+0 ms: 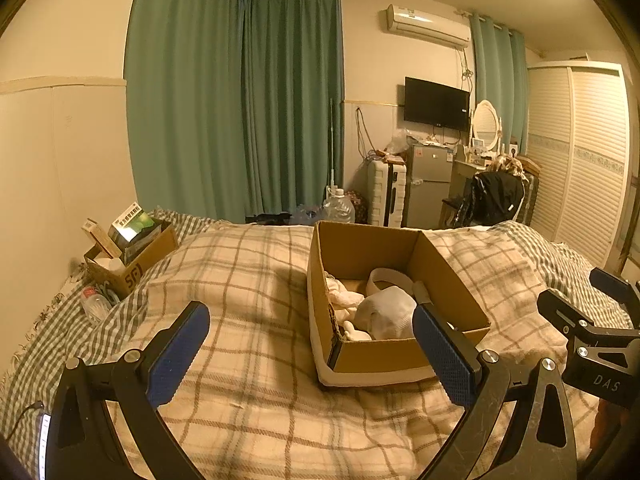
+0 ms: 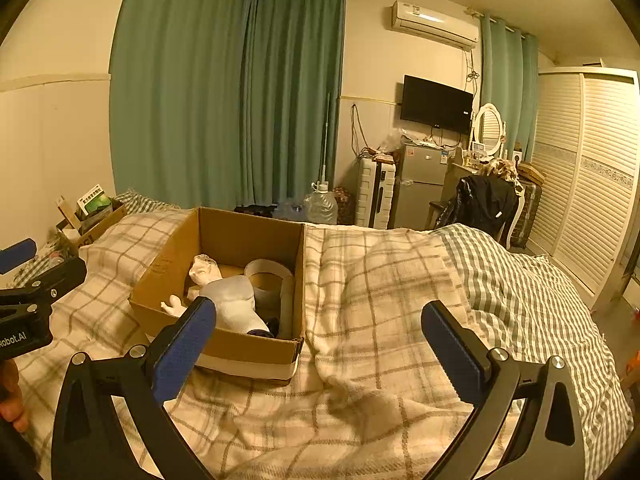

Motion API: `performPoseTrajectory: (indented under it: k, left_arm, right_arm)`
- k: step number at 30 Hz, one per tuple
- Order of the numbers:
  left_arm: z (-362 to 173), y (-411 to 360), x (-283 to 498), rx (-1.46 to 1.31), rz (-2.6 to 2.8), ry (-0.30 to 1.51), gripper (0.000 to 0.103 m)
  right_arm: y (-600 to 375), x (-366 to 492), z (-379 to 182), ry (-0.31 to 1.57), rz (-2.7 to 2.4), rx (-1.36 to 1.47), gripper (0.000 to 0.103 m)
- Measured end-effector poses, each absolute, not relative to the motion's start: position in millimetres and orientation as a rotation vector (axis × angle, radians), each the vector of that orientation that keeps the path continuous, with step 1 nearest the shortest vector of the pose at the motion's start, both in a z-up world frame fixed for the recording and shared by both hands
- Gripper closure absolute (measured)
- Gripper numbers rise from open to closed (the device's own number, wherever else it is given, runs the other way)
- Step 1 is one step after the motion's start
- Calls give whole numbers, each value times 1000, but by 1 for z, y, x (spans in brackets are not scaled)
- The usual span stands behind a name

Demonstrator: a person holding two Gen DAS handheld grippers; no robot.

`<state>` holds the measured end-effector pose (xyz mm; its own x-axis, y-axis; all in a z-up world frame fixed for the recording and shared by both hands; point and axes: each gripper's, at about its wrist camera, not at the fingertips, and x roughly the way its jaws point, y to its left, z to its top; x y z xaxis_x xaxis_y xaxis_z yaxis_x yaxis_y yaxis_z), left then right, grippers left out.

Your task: Organize objects

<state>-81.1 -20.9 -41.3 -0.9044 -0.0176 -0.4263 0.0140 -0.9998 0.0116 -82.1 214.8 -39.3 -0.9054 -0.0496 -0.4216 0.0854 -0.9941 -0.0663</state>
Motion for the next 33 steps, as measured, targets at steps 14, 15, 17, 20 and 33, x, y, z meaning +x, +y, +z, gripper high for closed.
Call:
performPoseTrajectory:
  k: [14, 15, 17, 20, 33]
  left_arm:
    - [-46, -21, -83, 708, -3045, -15, 0]
    - [-47, -21, -83, 711, -3044, -14, 0]
    - [-47, -22, -83, 713, -3040, -10, 0]
    - [-47, -23, -84, 713, -3035, -6, 0]
    - [-48, -21, -84, 724, -3033, -22, 0]
  right_arm:
    - [211, -83, -40, 144, -2992, 667, 0]
    - [211, -83, -41, 147, -2991, 667, 0]
    - [210, -83, -42, 152, -2989, 671, 0]
    - [210, -84, -43, 153, -2989, 672, 0]
    - [210, -84, -45, 154, -3000, 679, 0]
